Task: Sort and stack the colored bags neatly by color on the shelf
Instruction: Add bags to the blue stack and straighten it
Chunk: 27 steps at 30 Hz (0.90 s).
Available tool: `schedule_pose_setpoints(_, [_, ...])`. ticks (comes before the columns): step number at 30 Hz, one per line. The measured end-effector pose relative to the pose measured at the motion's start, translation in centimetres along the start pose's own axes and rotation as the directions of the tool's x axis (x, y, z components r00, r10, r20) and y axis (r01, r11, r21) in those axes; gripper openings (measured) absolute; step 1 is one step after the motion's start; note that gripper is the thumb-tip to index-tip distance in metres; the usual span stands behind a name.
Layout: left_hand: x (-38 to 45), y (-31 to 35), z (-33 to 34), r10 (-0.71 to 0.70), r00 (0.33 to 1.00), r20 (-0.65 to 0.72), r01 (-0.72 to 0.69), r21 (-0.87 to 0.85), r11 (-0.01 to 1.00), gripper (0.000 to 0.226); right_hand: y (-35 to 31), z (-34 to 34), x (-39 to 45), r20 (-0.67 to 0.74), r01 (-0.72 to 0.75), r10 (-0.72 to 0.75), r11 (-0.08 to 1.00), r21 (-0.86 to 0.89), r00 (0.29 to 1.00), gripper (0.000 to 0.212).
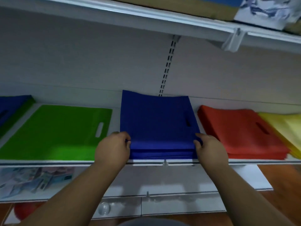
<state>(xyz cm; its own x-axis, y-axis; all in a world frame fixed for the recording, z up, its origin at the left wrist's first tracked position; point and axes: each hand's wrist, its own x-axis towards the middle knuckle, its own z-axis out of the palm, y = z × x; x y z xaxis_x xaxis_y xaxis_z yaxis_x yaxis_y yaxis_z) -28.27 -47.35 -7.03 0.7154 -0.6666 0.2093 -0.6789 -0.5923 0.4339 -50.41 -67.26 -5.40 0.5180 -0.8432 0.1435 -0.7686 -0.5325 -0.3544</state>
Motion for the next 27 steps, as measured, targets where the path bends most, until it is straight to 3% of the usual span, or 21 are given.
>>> schedule_pose_setpoints(8, [0.1,2.2,3.0,0.001,0.996,0.091,-0.016,0.161,0.987,0.018,2.6,0.0,1.8,0.162,-0.001,0.025,0.989,-0.149,0.986,0.028])
schedule_pose_setpoints(12, [0.0,2.2,2.9,0.047,0.997,0.057,-0.06,0.241,0.969,0.014,2.8,0.2,1.9,0.149,-0.01,0.033,0.989,-0.149,0.988,0.026])
schedule_pose_setpoints(16, [0.1,2.0,2.6,0.065,0.998,0.015,-0.066,0.256,0.964,0.035,1.8,-0.2,2.2,0.115,0.02,-0.001,0.987,-0.159,0.993,0.033])
schedule_pose_setpoints(21, [-1.2,0.3,1.3,0.047,0.997,-0.069,-0.04,0.088,0.995,0.033,-4.3,1.4,1.8,0.112,0.181,-0.174,0.982,-0.054,0.978,0.04])
schedule_pose_setpoints(27, [-2.4,-7.5,-3.6,-0.114,0.984,-0.139,0.119,0.033,0.992,0.031,-16.0,4.9,0.1,0.13,0.394,-0.404,0.914,0.1,0.905,0.046])
